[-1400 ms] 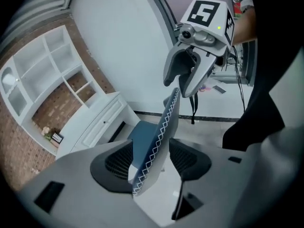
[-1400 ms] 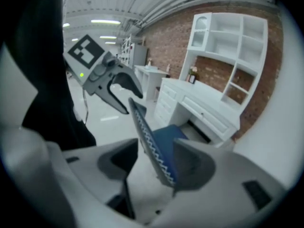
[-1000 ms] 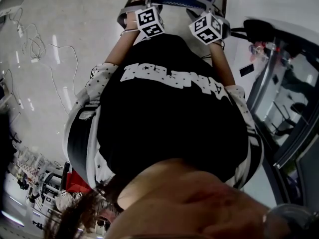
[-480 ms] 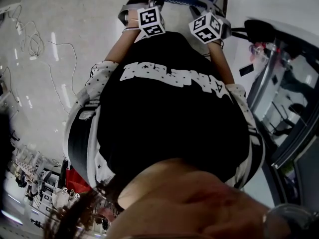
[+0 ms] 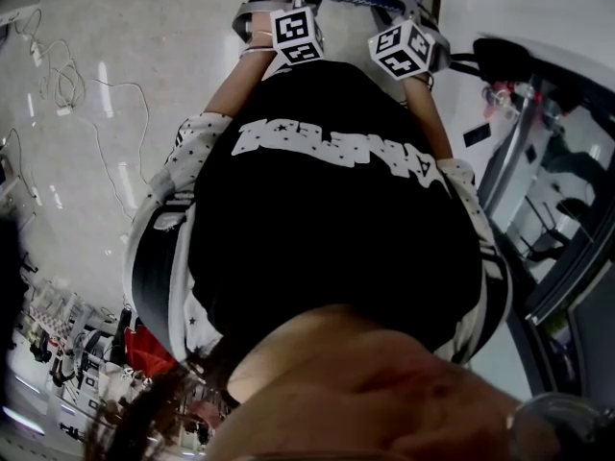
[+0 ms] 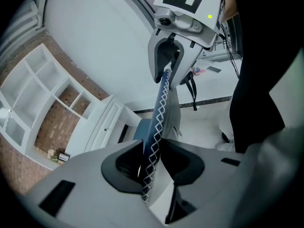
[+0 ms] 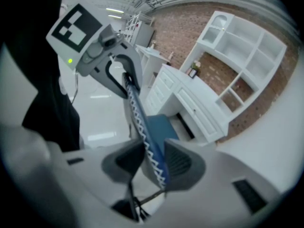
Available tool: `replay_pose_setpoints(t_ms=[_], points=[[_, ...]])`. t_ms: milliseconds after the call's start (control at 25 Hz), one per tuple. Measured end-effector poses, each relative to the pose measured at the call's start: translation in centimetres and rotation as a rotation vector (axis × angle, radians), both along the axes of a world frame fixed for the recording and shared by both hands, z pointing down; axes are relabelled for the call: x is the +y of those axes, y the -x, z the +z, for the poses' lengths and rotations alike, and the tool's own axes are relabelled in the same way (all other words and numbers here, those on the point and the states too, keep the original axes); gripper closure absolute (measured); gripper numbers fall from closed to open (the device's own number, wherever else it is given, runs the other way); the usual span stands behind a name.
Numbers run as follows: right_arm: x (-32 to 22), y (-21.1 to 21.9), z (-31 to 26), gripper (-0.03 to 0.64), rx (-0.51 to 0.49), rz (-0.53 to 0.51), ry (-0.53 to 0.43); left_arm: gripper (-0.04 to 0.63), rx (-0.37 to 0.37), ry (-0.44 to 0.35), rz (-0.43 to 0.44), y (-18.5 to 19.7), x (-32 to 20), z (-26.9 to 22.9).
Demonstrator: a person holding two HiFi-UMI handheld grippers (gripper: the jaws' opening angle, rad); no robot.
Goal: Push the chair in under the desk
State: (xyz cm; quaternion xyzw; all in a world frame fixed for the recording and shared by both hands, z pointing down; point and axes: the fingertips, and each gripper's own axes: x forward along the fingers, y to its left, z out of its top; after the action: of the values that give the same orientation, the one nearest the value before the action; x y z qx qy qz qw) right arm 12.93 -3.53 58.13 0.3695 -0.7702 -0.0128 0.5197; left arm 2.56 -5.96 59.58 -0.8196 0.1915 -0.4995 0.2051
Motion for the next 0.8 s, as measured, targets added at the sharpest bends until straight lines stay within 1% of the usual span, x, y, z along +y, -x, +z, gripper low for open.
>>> replay_pose_setpoints(t_ms=[440, 600, 800], points=[[-0.4, -0.4, 0.3, 0.468, 0.03, 0.011, 0.0, 0.457, 0.003, 0.016, 0.018, -0.4, -0.2, 0.2], [-0.5, -0.2, 0.3, 0.468, 0.034, 0.012, 0.014, 0.457, 0.008, 0.006, 0.019, -0.3, -0.4, 0.2], [-0.5, 0.1, 1.0, 0.469, 0.057, 0.006, 0.037, 0.457, 0.01, 0.021, 0.023, 0.0, -0.3, 0.7]])
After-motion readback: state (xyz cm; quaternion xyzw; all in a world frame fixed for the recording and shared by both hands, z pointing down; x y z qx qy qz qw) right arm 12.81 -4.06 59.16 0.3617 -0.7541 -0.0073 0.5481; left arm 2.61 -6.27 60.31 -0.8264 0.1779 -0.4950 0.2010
